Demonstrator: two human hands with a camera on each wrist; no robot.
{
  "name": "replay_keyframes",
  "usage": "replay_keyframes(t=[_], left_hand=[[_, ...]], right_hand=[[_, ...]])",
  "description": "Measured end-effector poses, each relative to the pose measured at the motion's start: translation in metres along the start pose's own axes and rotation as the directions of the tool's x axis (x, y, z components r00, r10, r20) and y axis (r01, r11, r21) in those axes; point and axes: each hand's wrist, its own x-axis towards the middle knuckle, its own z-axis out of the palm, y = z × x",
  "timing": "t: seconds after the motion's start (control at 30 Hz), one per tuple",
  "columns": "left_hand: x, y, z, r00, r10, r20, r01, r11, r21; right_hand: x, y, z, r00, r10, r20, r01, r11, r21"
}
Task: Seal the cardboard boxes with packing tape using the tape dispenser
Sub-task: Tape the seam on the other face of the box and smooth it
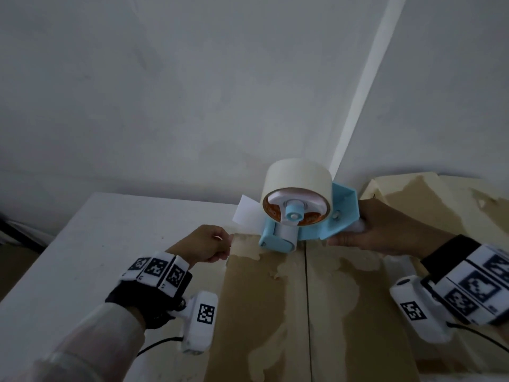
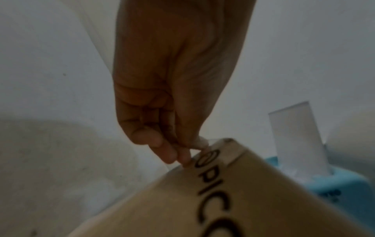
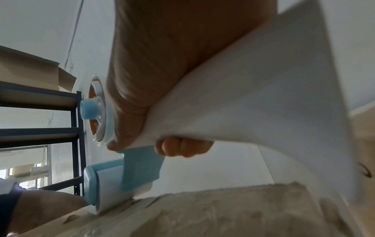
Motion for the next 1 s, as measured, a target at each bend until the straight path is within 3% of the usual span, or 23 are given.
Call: replay_keyframes(t=[0.1,0.23,0.33,0.43,0.5,0.53,0.6,0.67,0.73,0.83,0.93,1.0], left_hand=[[0.000,-0.001,0.004,0.997,-0.044,0.062,0.040,0.997,0.071],[-0.005,-0.016,0.014,0.944,-0.275,0.181,0.225,0.940,0.255],[-0.005,-0.028,0.014,0.922,-0.309,0.234,0.225,0.918,0.328],[-0.004,-0.024,-0.004,0.994,-0.101,0.049,0.078,0.934,0.347],[-0.009,-0.014,-0.016,0.995,0.068,-0.078,-0.055,0.985,0.166],[-0.014,-0.007,-0.019,0.992,0.104,-0.067,-0.101,0.994,0.046],[-0.029,0.004,-0.015,0.989,0.115,0.092,-0.106,0.989,-0.105],[-0.037,0.009,-0.007,0.971,0.119,0.206,-0.110,0.992,-0.057],[-0.039,0.011,0.002,0.967,0.159,0.201,-0.180,0.980,0.089],[-0.040,0.009,0.016,0.973,0.217,0.074,-0.229,0.939,0.255],[-0.040,0.003,0.016,0.959,0.273,-0.083,-0.245,0.937,0.248],[-0.034,-0.002,0.009,0.958,0.246,-0.145,-0.215,0.955,0.204]], right_hand=[[0.001,0.001,0.000,1.000,0.008,-0.009,-0.008,1.000,0.004],[0.000,0.003,0.001,1.000,0.021,-0.011,-0.021,1.000,0.007],[0.001,0.005,0.001,0.999,0.036,-0.025,-0.036,0.999,-0.004],[0.002,0.005,0.000,1.000,0.027,-0.008,-0.027,1.000,0.002],[0.000,0.004,0.001,1.000,0.018,-0.003,-0.018,1.000,0.024],[0.000,0.003,0.001,1.000,0.021,-0.004,-0.021,0.999,0.029],[-0.001,0.003,0.002,0.999,0.034,-0.008,-0.034,0.999,0.024],[0.000,0.003,0.002,1.000,0.030,-0.009,-0.030,0.999,0.017],[0.000,0.003,0.002,1.000,0.028,-0.011,-0.028,1.000,0.015],[-0.001,0.000,0.003,0.999,0.031,-0.022,-0.030,0.999,0.028],[-0.004,-0.008,0.004,0.999,0.028,-0.025,-0.027,0.999,0.026],[-0.005,-0.010,0.005,0.999,0.025,-0.026,-0.024,0.999,0.027]])
